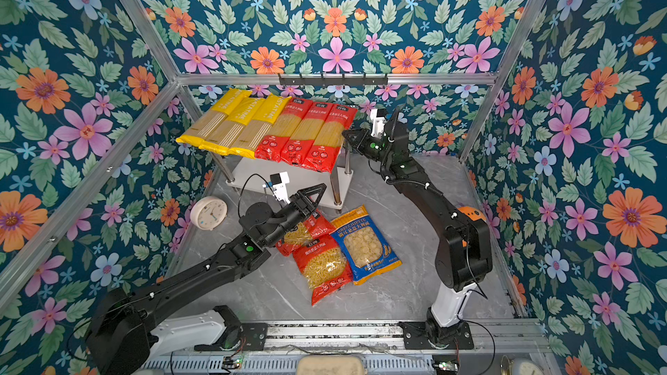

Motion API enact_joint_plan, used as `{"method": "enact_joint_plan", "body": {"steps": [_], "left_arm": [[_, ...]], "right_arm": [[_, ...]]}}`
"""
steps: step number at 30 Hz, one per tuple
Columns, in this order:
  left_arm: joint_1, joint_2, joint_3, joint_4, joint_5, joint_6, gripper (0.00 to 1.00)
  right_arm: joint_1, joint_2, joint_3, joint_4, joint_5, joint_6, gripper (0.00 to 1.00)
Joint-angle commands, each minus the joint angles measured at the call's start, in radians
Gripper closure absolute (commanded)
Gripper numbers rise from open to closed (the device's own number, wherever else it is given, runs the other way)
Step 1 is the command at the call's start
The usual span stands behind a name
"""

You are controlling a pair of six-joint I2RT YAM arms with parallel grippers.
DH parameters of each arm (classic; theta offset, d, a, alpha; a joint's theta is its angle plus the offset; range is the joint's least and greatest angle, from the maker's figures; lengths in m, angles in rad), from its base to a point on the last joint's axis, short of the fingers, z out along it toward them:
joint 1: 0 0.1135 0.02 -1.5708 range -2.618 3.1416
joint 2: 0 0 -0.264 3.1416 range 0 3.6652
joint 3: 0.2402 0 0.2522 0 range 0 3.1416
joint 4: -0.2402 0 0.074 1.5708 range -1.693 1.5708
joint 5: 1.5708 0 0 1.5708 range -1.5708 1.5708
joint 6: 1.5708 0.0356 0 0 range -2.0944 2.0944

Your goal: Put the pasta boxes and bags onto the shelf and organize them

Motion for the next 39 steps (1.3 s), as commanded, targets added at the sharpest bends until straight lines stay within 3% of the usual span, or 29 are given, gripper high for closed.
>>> {"method": "enact_joint_plan", "body": {"steps": [1, 12, 21, 29, 39], "left_arm": [[0.001, -0.001, -0.002, 0.045, 0.006, 0.019, 0.5], [-0.004, 0.011, -0.005, 0.058, 0.01, 0.031, 0.5], [-0.014, -0.009, -0.037, 0.046, -0.012, 0.073, 0.48], [-0.029, -0.054, -0.075, -0.029, -0.056, 0.141, 0.46], [-0.05, -0.096, -0.142, -0.162, -0.134, 0.213, 0.45]], "right_arm": [[0.006, 0.008, 0.006, -0.002, -0.011, 0.005, 0.83], [0.006, -0.04, -0.015, -0.04, 0.0, -0.011, 0.62], [0.005, -0.095, -0.074, -0.057, 0.012, -0.031, 0.5], [0.005, -0.208, -0.162, -0.061, 0.017, -0.036, 0.49], [0.005, -0.392, -0.467, -0.051, 0.056, -0.037, 0.49]]}}
